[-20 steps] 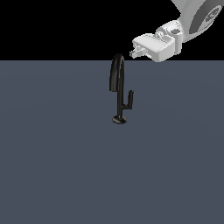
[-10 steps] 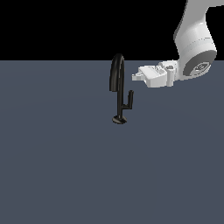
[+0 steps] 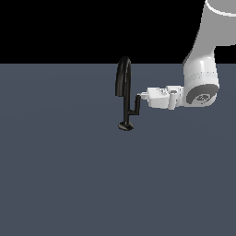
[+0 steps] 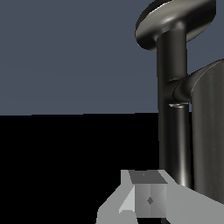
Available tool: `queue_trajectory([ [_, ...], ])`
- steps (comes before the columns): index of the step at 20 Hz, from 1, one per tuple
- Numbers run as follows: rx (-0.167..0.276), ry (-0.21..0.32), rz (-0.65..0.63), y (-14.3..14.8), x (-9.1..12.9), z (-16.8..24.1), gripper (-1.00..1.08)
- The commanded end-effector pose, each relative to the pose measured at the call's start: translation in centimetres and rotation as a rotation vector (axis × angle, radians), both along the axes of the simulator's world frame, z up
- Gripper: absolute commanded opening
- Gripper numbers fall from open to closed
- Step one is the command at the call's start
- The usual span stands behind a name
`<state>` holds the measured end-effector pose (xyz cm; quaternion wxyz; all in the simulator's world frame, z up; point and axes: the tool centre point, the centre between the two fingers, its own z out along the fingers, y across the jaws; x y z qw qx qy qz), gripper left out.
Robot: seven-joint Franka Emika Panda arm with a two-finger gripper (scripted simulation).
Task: Turn on the faucet by rotating a designated handle.
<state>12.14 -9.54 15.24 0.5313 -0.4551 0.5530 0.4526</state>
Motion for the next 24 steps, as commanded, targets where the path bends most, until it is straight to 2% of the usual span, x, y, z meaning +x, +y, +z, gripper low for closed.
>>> queue_trajectory([
  [1, 0.020, 0.014, -0.020, 0.1, 0.1, -0.7, -1.00],
  [9, 0.030, 0.022, -0.029, 0.2, 0.2, -1.2, -1.00],
  [24, 0.030, 0.021, -0.030, 0.8, -2.8, 0.0, -1.00],
])
